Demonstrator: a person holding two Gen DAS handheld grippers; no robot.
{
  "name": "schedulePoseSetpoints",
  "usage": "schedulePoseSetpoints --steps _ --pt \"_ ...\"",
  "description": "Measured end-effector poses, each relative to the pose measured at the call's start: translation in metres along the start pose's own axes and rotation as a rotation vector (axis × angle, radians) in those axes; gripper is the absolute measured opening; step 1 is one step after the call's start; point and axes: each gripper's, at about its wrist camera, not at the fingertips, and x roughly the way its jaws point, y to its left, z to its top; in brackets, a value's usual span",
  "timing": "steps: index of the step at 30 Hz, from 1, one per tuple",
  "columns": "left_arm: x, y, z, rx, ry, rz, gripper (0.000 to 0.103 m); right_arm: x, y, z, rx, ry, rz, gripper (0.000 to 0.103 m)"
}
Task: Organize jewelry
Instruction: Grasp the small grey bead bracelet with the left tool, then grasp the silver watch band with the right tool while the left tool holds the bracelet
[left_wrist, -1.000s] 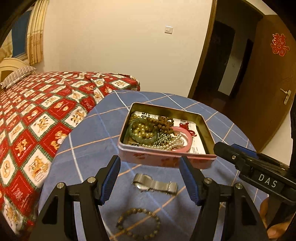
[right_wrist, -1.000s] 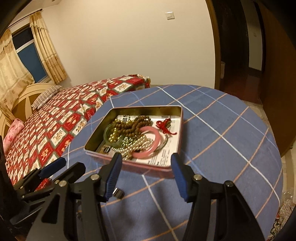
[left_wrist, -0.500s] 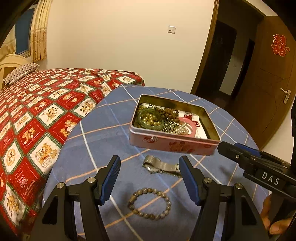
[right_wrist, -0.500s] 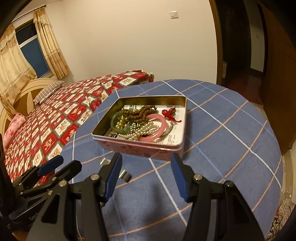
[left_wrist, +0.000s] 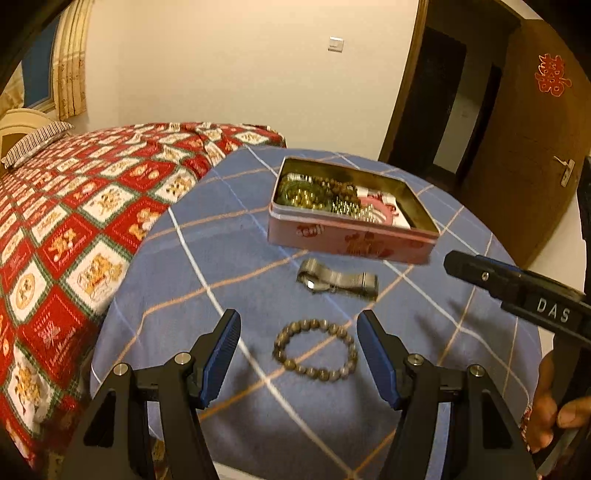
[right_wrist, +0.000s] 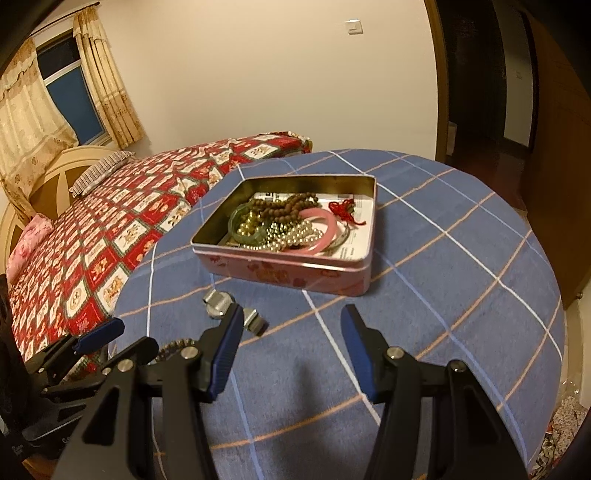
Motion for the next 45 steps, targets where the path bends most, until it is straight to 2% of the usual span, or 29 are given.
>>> schedulePoseSetpoints --steps 10,13,17,22,25,26,27,31,38,45 --pt "0.022 -0.015 -0.016 0.025 0.108 -0.083 0.066 0.003 -0.009 -0.012 0.028 0.027 0.010 0.058" --pt "0.033 -0.021 -0.015 0.038 0.108 -0.040 0.066 0.001 -0.012 -0.011 0.040 0.022 0.011 0.058" --pt "0.049 -0.027 -0.007 0.059 0.150 -0.019 0.066 0.003 -0.013 -0.012 0.047 0.030 0.015 0.058" --pt "0.057 -0.033 -0.004 0.089 0.134 0.035 0.066 0.006 -0.013 -0.013 0.047 0.039 0.018 0.058" --pt "0.055 -0.033 -0.006 0.141 0.116 0.052 0.037 0.006 -0.015 -0.013 0.052 0.037 0.015 0.058" --pt "0.054 -0.029 -0.006 0.130 0.116 0.033 0.022 0.006 -0.016 -0.013 0.057 0.038 0.015 0.058" --pt "0.053 -0.026 -0.005 0.120 0.117 0.031 0.016 0.007 -0.017 -0.013 0.063 0.039 0.018 0.058" --pt "0.051 -0.013 -0.005 0.051 0.109 -0.020 0.016 0.013 -0.018 -0.014 0.068 0.058 0.025 0.058" --pt "0.034 -0.004 0.003 0.015 0.044 -0.047 0.016 0.020 -0.009 -0.014 0.019 0.072 0.035 0.058" --pt "0.011 0.013 0.023 -0.017 -0.033 -0.026 0.016 0.046 0.016 -0.003 -0.072 0.097 0.098 0.058"
